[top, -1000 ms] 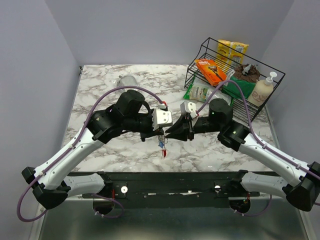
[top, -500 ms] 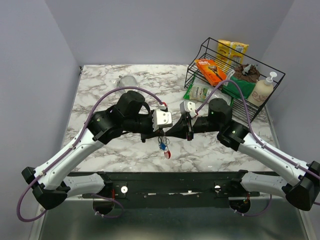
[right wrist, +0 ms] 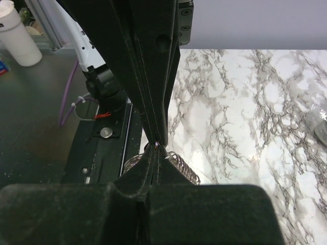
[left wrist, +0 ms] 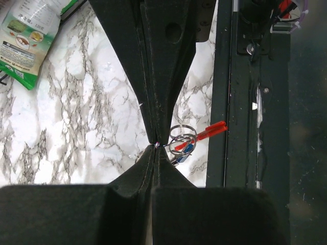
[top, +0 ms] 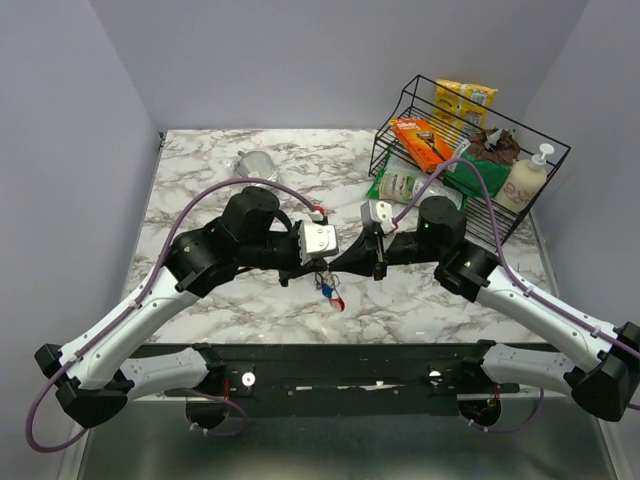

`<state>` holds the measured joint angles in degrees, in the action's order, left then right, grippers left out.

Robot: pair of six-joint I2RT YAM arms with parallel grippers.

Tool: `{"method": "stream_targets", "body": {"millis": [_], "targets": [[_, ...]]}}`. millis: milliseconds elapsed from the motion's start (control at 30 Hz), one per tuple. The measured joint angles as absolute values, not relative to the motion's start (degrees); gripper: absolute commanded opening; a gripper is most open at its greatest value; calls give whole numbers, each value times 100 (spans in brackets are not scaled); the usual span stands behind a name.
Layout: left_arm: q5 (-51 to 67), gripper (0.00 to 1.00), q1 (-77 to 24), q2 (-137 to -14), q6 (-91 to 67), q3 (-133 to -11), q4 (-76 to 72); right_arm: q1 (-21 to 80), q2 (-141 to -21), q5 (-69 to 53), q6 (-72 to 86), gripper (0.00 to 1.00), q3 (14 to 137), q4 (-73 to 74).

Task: Put the keys on the keyring

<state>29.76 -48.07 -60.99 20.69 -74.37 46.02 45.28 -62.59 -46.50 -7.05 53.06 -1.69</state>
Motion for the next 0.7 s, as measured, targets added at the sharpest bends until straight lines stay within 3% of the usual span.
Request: {"method": "stream_targets", "body": {"millis": [100, 133, 233, 700], "targets": [[2893, 25, -4810, -5968, 1984, -7264, 4346, 4528, -6233, -4591, -646, 0, 5304, -204], [2882, 34, -4810, -5922, 1938, -7210, 4246, 4528, -6213, -4567, -609, 0, 5301, -207], [2853, 44, -4810, -5688, 1747, -6978, 3806, 4528, -6095, -4464, -508, 0, 5221, -294], [2488, 49, -4814, -4748, 738, -6020, 1673, 4528, -5529, -3964, -5, 0, 4703, -1015]]}}
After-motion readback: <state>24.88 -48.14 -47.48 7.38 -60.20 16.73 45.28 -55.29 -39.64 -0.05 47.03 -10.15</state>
